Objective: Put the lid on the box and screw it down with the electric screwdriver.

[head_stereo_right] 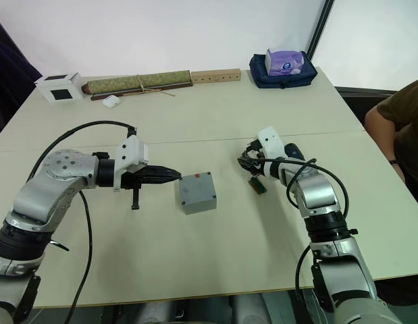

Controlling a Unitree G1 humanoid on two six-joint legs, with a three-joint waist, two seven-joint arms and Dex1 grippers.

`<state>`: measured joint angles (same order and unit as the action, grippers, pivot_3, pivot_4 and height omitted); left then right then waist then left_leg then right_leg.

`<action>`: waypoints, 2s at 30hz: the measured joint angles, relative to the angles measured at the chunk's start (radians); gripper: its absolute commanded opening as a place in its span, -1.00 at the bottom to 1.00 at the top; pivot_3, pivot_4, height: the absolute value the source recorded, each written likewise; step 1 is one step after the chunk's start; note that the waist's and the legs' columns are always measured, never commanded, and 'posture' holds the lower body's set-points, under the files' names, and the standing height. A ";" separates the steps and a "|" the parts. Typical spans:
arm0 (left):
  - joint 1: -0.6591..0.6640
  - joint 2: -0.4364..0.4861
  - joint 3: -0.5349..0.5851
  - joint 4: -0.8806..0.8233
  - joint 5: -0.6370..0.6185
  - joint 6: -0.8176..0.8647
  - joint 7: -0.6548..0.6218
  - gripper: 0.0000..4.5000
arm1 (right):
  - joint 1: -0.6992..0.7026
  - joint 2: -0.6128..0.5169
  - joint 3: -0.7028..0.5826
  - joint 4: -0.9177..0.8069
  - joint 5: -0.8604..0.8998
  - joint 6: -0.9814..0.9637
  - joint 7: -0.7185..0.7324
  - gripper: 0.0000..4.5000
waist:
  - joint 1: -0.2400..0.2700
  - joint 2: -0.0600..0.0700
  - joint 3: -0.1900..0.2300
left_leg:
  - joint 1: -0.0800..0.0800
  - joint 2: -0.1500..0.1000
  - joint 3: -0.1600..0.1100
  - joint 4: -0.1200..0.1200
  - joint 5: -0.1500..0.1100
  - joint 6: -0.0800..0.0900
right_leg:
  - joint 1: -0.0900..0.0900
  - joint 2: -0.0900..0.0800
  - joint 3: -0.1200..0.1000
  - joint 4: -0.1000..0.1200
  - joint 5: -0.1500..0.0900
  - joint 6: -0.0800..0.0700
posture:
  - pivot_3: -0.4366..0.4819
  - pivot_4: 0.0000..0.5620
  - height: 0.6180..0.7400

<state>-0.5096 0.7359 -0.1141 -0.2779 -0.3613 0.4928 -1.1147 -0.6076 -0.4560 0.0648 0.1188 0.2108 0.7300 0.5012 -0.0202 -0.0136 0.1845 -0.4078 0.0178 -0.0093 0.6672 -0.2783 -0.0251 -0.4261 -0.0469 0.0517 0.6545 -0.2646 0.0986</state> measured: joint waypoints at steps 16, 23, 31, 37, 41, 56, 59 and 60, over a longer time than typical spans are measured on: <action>-0.008 -0.018 0.000 0.002 -0.022 0.010 0.014 -1.00 | -0.010 0.001 -0.019 0.009 0.005 0.028 0.006 -0.98 | 0.000 0.000 0.000 | 0.000 0.000 0.000 0.000 0.000 0.000 | 0.000 0.000 0.000 0.000 0.000 0.000 | -0.05 -0.47 1.00; -0.008 -0.019 0.000 0.003 -0.023 0.021 0.017 -1.00 | -0.062 -0.016 -0.063 -0.091 0.057 0.142 0.023 -0.98 | 0.001 0.000 0.000 | 0.000 0.000 0.000 0.000 0.000 0.000 | 0.000 0.000 0.000 0.000 0.000 0.000 | -0.05 -0.47 1.00; -0.003 -0.006 0.006 0.007 -0.023 0.022 0.016 -1.00 | -0.077 -0.039 -0.046 -0.398 0.228 0.399 0.104 -0.98 | -0.001 0.000 0.000 | 0.000 0.000 0.000 0.000 0.000 0.000 | 0.000 0.000 0.000 0.000 0.000 0.000 | -0.05 -0.47 1.00; -0.003 -0.006 0.009 0.021 -0.022 0.022 0.017 -1.00 | -0.061 -0.014 0.030 -0.514 0.285 0.466 0.096 -0.98 | 0.005 0.000 0.000 | 0.000 0.000 -0.001 0.000 0.000 0.000 | 0.000 -0.001 0.000 0.000 0.000 0.000 | -0.05 -0.47 1.00; -0.003 -0.006 0.009 0.021 -0.022 0.021 0.016 -1.00 | -0.029 -0.013 0.081 -0.508 0.273 0.457 0.074 -0.98 | 0.002 0.000 0.000 | 0.000 0.000 0.000 0.000 0.000 0.000 | 0.000 -0.001 0.000 0.000 0.000 0.000 | -0.05 -0.47 1.00; 0.007 -0.005 0.009 0.019 -0.022 0.021 0.015 -1.00 | -0.027 -0.007 0.115 -0.484 0.262 0.411 0.054 -0.98 | 0.001 0.000 0.000 | 0.000 0.000 -0.001 0.000 0.000 0.000 | 0.000 0.000 0.000 0.000 0.000 0.000 | -0.05 -0.47 1.00; 0.007 -0.005 0.009 0.019 -0.022 0.021 0.015 -1.00 | -0.027 -0.006 0.118 -0.481 0.262 0.408 0.054 -0.98 | 0.001 0.000 0.000 | 0.000 0.000 -0.001 0.000 0.000 0.000 | 0.000 0.000 0.000 0.000 0.000 0.000 | -0.05 -0.47 1.00; 0.007 -0.005 0.009 0.019 -0.022 0.020 0.015 -1.00 | -0.027 -0.007 0.119 -0.477 0.261 0.404 0.054 -0.98 | 0.001 0.000 0.000 | 0.000 0.000 -0.001 0.000 0.000 0.000 | 0.000 0.000 0.000 0.000 0.000 0.000 | -0.05 -0.47 1.00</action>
<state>-0.5030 0.7305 -0.1054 -0.2585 -0.3832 0.5132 -1.1001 -0.6350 -0.4627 0.1842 -0.3582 0.4713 1.1344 0.5552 -0.0196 -0.0137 0.1844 -0.4080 0.0176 -0.0098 0.6673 -0.2783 -0.0252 -0.4261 -0.0472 0.0514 0.6547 -0.2647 0.0986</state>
